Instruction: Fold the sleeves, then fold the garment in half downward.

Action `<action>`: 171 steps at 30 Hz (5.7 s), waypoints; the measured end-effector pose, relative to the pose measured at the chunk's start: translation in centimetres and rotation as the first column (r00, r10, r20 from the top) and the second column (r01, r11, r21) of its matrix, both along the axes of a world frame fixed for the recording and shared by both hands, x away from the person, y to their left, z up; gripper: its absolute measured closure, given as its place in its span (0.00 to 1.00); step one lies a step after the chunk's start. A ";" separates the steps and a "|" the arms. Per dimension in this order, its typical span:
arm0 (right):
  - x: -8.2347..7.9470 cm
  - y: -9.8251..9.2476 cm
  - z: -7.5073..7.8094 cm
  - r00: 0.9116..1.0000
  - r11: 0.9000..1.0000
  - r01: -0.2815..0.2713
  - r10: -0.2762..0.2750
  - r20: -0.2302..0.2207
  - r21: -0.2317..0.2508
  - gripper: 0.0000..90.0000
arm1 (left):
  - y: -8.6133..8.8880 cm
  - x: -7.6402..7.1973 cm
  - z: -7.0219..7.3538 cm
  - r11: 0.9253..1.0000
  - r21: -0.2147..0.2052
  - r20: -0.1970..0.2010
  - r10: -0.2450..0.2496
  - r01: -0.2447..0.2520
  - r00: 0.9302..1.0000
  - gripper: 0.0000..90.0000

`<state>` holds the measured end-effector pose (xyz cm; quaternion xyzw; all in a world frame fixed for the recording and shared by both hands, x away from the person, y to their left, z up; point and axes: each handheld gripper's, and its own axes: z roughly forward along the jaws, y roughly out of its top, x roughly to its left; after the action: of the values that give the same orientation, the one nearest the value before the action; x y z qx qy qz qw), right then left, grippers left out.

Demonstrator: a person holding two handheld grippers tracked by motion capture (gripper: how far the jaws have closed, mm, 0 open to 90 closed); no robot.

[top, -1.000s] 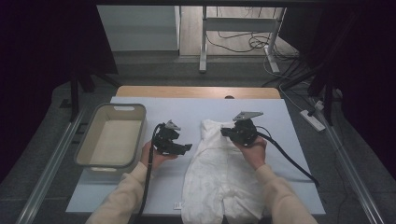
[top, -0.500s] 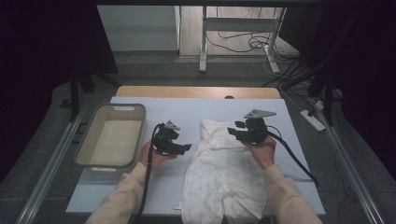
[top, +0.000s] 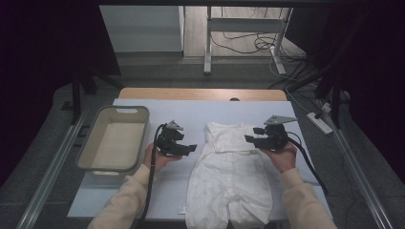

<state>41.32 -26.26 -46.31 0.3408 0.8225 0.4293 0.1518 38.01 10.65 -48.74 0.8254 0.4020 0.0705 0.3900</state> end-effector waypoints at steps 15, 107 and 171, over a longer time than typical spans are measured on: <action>0.5 -1.0 0.0 1.000 1.000 0.011 -0.011 -0.018 0.002 0.48 | -1.5 2.0 1.9 0.998 -0.058 -0.014 -0.035 0.034 0.999 0.25; 7.4 -0.5 -5.1 0.986 0.986 0.029 -0.056 -0.157 -0.167 0.62 | -6.8 8.9 -3.7 0.995 0.077 -0.110 -0.052 0.061 0.993 0.61; 7.5 1.2 7.3 0.976 0.999 0.030 -0.037 0.213 0.035 0.95 | -2.5 10.8 8.2 0.997 -0.073 0.162 -0.020 0.033 0.987 0.93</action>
<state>48.80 -25.10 -39.00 0.3088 0.7886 0.4740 0.2411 48.85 8.10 -40.54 0.8070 0.3604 0.1167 0.4531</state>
